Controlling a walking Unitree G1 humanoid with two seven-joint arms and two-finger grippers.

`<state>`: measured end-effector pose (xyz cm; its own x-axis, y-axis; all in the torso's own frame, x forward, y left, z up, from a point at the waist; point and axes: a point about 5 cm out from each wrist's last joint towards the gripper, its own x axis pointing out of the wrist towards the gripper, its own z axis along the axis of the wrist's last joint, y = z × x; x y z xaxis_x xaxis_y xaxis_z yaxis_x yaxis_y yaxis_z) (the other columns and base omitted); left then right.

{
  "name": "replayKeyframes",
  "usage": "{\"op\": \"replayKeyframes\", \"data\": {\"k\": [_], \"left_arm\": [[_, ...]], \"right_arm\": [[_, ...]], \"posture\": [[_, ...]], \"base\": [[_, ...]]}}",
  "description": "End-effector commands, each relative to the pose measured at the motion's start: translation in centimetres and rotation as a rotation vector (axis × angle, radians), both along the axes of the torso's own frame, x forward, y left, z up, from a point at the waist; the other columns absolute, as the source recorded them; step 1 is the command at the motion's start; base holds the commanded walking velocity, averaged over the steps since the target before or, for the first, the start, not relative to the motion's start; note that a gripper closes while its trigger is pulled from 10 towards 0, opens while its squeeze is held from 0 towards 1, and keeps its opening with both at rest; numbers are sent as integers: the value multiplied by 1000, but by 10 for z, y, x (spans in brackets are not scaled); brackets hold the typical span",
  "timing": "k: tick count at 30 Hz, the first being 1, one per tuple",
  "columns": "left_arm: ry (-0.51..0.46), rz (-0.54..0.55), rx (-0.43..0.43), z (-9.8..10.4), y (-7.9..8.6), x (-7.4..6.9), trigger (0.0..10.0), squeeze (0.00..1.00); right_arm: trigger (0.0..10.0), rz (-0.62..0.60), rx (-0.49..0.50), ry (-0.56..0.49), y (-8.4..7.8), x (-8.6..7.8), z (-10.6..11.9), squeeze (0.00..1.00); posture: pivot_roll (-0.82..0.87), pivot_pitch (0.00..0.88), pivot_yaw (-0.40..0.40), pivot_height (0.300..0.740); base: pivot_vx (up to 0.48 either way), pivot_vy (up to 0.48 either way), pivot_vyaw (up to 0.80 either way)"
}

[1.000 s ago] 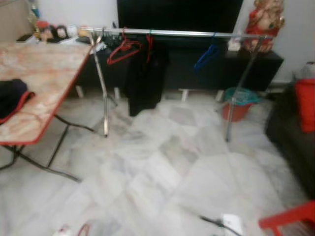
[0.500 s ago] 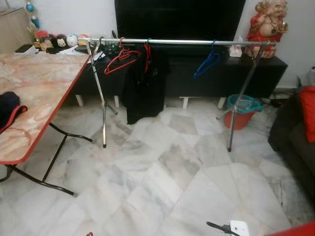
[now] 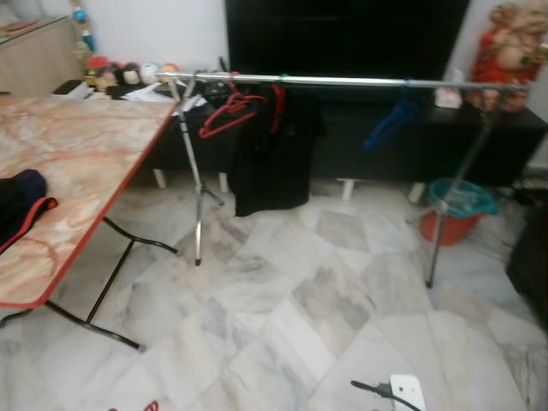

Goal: Hang hanger

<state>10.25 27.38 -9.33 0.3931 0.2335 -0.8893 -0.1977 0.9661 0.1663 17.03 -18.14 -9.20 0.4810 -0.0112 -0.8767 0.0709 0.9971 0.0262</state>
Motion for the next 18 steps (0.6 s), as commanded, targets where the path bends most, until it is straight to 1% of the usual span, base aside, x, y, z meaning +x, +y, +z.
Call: {"op": "replayKeyframes", "data": {"k": [1,18], "left_arm": [[-3,-6,-19,-2,-8,3,10000,0],[1,1,-26,-3,-10,0,10000,0]], "right_arm": [[10000,-32,-22,5,-12,-4,0,0],[10000,-22,-23,-9,-13,-1,1,0]], "posture": [[131,0,-65,740],[122,0,-68,740]], "base": [[270,0,0],[269,0,0]]}}
